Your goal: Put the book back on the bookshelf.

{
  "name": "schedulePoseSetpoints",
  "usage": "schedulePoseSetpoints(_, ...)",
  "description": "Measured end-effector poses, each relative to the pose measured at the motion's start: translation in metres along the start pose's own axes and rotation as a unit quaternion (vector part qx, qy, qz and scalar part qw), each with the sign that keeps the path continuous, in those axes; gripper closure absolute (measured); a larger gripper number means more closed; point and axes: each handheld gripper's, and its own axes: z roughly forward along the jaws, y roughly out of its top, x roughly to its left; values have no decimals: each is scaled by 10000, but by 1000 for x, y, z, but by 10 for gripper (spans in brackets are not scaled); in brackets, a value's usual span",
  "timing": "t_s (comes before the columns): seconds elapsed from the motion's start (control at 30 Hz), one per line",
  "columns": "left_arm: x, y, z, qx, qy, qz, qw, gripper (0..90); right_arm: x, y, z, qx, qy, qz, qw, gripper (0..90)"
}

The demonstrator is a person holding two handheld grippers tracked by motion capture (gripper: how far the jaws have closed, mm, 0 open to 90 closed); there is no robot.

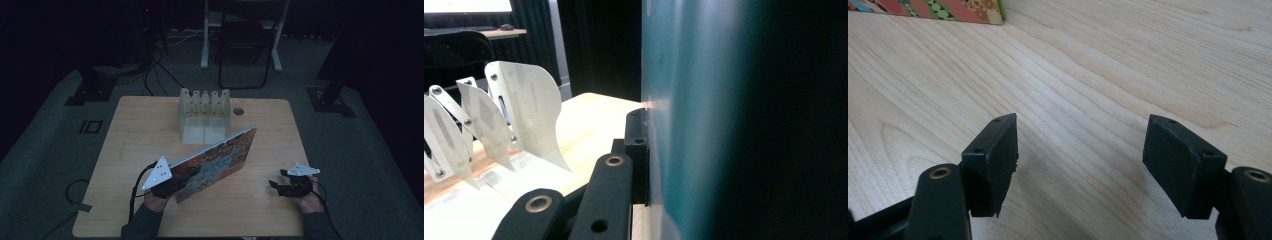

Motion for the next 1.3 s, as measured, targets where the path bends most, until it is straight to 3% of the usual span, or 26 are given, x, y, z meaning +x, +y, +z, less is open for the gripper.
schedulePoseSetpoints(0.83, -1, -3, -10, -56, 271, -66, 9996, 807, 1, -1, 5, 116, -127, -28, 9998, 277)
schedulePoseSetpoints(1.3, 3, -2, -15, -120, 312, -160, 9993, 810, 1, -1, 5, 145, -118, -22, 9998, 276)
